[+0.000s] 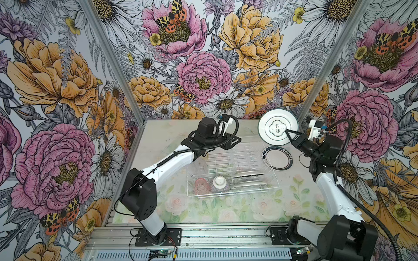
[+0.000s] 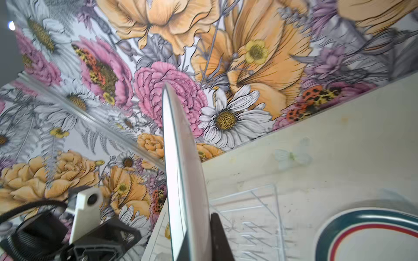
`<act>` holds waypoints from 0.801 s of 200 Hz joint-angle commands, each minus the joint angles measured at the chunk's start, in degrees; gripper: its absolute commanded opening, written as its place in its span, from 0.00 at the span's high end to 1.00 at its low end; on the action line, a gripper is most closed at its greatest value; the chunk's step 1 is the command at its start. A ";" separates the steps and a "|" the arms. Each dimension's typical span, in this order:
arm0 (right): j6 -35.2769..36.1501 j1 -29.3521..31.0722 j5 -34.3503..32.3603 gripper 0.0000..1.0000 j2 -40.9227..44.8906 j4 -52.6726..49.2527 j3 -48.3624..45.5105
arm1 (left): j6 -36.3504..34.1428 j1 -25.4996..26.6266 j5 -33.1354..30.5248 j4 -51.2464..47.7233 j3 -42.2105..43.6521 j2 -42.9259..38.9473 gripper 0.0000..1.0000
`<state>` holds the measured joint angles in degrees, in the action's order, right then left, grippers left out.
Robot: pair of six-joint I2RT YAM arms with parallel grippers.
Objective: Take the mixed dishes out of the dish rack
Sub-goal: 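Carry the white plate beside the rack with the right gripper while the left gripper releases, then lower the white plate onto the printed plate stack with the right gripper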
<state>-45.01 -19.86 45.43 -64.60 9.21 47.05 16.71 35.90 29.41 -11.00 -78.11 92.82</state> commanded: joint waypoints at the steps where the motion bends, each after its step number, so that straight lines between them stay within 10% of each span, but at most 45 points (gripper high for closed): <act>1: 7.44 -2.74 -8.26 1.00 1.33 -13.23 4.11 | -6.76 -0.61 -9.48 -8.72 2.77 -3.62 0.62; 62: 11.37 -10.72 -15.88 1.00 -3.26 -17.38 -1.21 | -9.58 -2.10 -14.24 -12.55 5.51 -8.13 0.62; 160: 12.71 -10.29 -10.42 1.00 -18.58 -16.16 -2.50 | -9.68 -2.24 -13.54 -12.41 5.30 -6.87 0.62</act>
<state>-33.47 -30.68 32.71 -82.30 -9.82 44.05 8.32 33.85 16.88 -22.98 -73.01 86.13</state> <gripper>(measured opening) 0.088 0.382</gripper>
